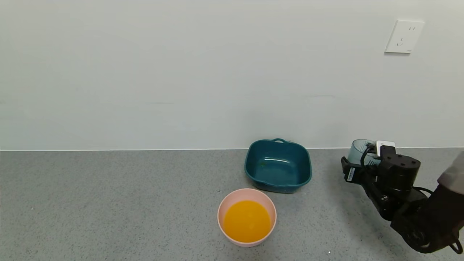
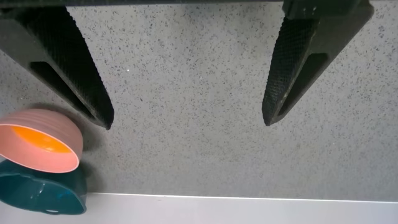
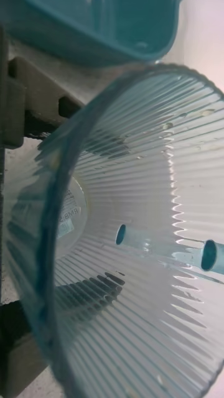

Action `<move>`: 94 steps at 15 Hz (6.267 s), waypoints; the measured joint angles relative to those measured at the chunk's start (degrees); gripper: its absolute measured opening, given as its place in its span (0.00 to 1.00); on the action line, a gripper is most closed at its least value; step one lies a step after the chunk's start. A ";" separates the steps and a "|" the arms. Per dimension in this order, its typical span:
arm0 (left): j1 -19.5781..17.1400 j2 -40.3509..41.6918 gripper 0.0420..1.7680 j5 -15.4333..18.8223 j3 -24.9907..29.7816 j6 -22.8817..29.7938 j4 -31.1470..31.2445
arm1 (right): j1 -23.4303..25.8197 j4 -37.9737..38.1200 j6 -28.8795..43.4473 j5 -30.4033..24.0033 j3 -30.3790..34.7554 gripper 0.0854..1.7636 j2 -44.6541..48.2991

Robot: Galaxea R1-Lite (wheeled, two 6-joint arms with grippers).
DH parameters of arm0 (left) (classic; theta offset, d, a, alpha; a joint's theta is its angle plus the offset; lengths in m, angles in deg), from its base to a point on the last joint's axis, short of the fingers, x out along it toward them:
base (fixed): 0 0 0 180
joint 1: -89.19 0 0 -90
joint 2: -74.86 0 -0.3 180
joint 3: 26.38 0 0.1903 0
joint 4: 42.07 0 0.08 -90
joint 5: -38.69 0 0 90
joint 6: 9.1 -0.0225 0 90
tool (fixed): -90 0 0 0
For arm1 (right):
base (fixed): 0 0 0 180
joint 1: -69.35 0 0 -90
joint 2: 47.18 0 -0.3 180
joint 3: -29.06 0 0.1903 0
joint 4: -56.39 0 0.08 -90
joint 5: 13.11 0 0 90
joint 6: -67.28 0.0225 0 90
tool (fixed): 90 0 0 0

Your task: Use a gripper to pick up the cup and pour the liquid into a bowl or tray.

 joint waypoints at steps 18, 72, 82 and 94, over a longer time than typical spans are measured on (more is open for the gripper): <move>0.00 0.00 0.97 0.00 0.00 0.02 0.00 | 3.40 0.26 -2.23 -1.02 -15.12 0.77 -15.49; 0.00 0.00 0.97 0.00 0.00 0.02 0.00 | -9.03 77.13 -2.29 -11.52 9.28 0.96 87.08; 0.00 0.00 0.97 0.00 0.00 0.02 0.00 | 0.76 91.22 -3.28 -13.62 7.19 0.96 104.57; 0.00 0.00 0.97 0.00 0.00 0.02 0.00 | 11.11 91.37 -3.58 -17.16 8.87 0.96 109.54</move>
